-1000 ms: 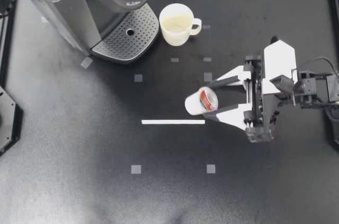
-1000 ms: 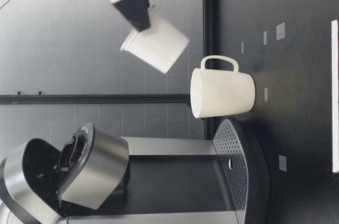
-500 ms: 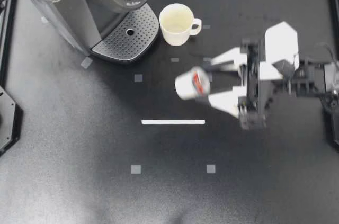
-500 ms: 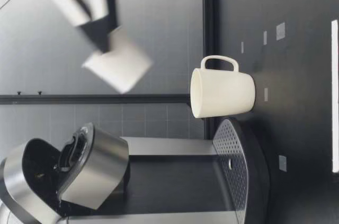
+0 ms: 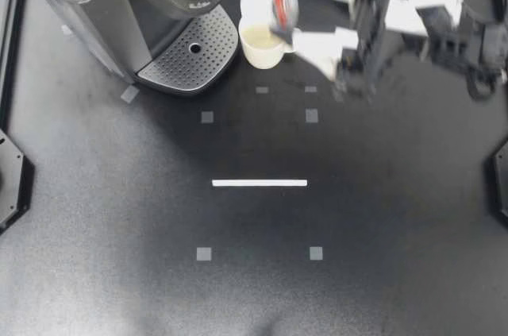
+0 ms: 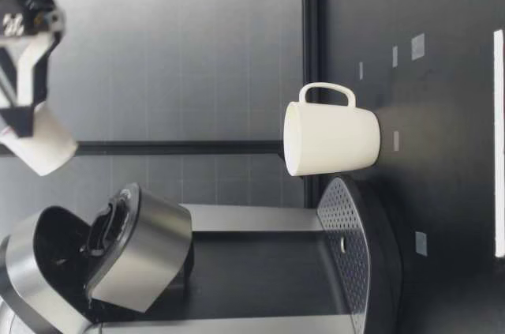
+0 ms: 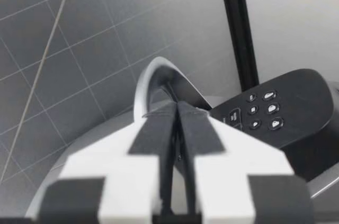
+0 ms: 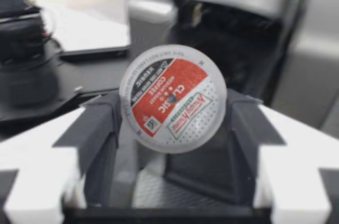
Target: Place the coffee capsule inside the capsule container, then place the cup onto the center of the cup tray.
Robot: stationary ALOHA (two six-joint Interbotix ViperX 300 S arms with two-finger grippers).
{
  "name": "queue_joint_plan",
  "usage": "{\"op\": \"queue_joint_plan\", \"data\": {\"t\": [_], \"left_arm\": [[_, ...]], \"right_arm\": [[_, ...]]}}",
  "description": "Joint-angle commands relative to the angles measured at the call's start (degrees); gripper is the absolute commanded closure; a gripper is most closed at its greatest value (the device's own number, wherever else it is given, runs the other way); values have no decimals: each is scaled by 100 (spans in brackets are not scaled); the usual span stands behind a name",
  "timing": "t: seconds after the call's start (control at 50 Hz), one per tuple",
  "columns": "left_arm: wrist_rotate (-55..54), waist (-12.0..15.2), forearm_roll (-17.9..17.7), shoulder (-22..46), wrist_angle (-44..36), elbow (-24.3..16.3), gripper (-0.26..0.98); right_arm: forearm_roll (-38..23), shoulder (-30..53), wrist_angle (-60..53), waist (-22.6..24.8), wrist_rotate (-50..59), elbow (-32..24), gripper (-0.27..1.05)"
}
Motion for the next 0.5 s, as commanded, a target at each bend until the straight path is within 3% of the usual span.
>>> {"op": "queue_joint_plan", "data": {"t": [0.0, 0.48], "left_arm": [[-9, 18, 35, -70, -70, -44, 62], [0, 18, 35, -70, -123, -18, 62]], "right_arm": [[0, 35, 79, -105, -79, -352, 29], [-18, 826, 255, -149, -316, -1134, 28]]}}
